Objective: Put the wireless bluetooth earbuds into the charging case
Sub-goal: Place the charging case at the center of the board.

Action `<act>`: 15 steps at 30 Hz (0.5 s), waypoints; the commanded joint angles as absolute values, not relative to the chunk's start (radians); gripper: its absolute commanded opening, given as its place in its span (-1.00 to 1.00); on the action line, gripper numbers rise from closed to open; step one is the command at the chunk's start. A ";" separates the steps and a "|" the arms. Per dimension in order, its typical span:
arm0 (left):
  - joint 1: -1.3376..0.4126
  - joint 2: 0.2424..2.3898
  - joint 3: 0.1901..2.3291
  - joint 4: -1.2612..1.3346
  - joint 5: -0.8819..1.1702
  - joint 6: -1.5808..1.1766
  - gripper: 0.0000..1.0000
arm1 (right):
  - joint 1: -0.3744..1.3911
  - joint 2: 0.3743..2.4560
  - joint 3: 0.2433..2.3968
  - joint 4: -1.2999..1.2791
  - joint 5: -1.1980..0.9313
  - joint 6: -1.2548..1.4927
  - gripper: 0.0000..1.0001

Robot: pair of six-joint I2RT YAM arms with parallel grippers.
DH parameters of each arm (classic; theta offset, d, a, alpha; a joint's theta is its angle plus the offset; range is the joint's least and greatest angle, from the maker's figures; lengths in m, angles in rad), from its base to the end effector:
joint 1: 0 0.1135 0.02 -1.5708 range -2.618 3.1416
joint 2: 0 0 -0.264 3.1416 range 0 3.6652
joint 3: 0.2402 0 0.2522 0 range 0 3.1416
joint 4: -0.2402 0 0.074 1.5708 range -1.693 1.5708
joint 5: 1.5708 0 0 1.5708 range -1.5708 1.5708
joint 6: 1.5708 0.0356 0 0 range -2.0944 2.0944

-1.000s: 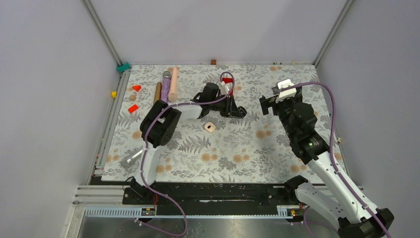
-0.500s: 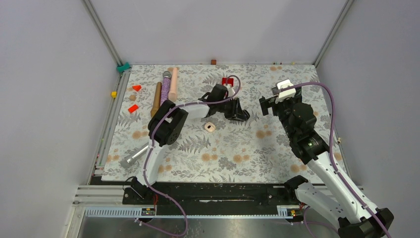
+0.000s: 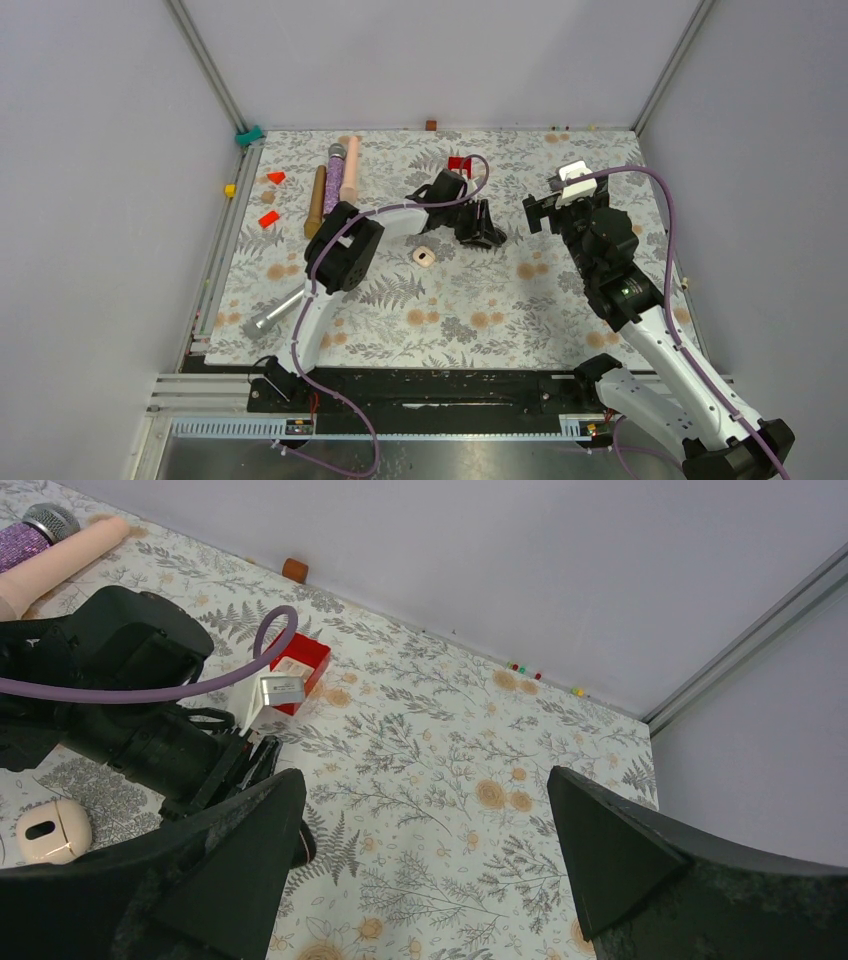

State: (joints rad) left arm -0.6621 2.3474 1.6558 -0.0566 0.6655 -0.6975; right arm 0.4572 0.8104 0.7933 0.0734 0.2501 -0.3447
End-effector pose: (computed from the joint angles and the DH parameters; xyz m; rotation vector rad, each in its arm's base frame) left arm 0.3861 -0.3289 0.1224 0.3395 2.5589 -1.3860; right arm 0.1765 0.0770 0.3667 -0.4028 1.4626 -0.0993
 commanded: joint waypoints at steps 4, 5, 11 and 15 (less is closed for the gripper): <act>-0.672 2.362 1.694 -0.114 0.631 -0.683 0.12 | 0.454 0.807 0.790 0.137 0.255 -0.352 0.99; -0.672 2.361 1.693 -0.119 0.627 -0.682 0.17 | 0.453 0.807 0.790 0.137 0.255 -0.351 0.99; -0.671 2.322 1.672 -0.153 0.611 -0.652 0.50 | 0.453 0.806 0.790 0.137 0.256 -0.353 0.99; -0.667 2.261 1.657 -0.186 0.595 -0.584 0.94 | 0.453 0.801 0.790 0.140 0.265 -0.354 0.99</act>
State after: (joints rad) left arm -0.6746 2.3249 1.6810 -0.0807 0.6739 -0.6769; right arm 0.4572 0.8104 0.7914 0.0746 0.2501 -0.3450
